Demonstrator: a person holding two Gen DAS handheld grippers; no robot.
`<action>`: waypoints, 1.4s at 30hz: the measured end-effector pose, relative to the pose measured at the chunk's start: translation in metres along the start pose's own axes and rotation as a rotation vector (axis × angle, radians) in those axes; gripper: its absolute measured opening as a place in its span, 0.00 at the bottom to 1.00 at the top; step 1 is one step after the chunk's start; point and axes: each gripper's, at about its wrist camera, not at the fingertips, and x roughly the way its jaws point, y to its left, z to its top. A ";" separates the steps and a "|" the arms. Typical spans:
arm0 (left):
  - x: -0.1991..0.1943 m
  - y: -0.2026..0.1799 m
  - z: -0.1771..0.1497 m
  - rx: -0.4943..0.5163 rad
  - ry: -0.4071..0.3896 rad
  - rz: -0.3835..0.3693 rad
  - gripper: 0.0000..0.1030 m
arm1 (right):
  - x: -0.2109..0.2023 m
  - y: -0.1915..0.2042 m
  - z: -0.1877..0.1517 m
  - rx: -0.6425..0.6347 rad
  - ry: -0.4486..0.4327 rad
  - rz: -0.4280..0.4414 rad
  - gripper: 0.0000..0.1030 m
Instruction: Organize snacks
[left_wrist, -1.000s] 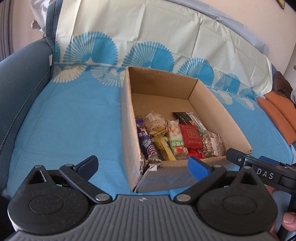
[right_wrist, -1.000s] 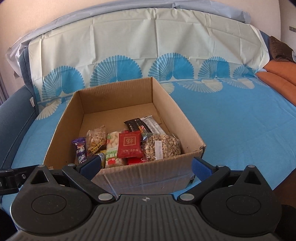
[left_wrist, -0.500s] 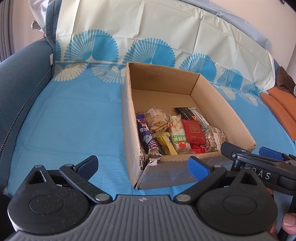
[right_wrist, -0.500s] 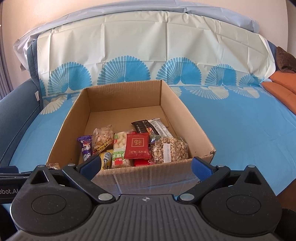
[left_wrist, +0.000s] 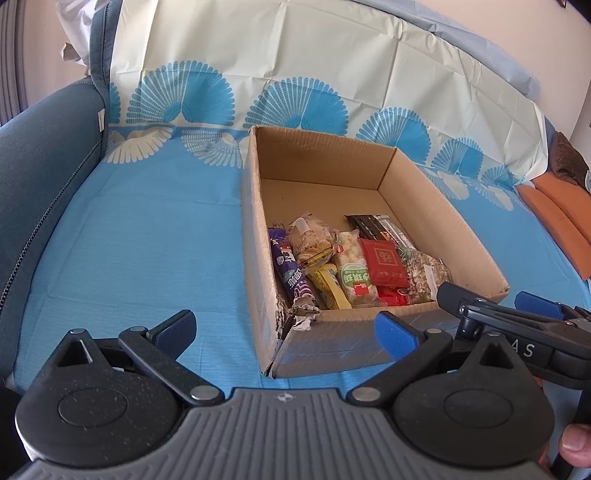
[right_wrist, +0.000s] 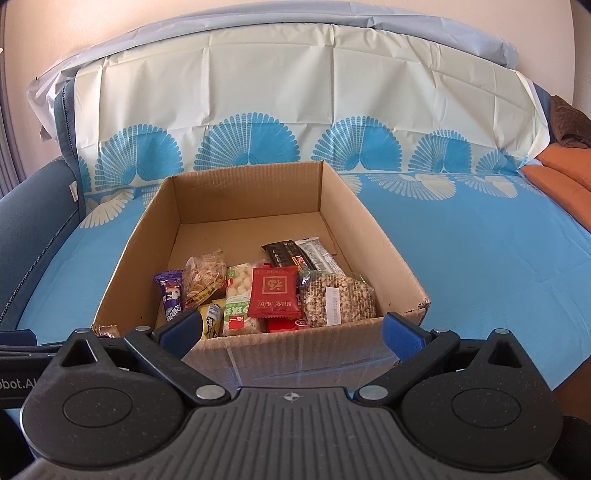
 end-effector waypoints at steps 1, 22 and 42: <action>0.000 0.000 0.000 0.000 0.000 0.000 1.00 | 0.000 0.000 0.000 0.000 0.000 0.001 0.99; -0.002 -0.002 0.002 0.002 -0.004 0.000 1.00 | -0.001 0.001 0.001 -0.002 -0.004 0.001 0.99; -0.004 -0.003 0.003 0.002 -0.006 -0.001 1.00 | -0.001 0.001 0.001 -0.001 -0.003 0.002 0.99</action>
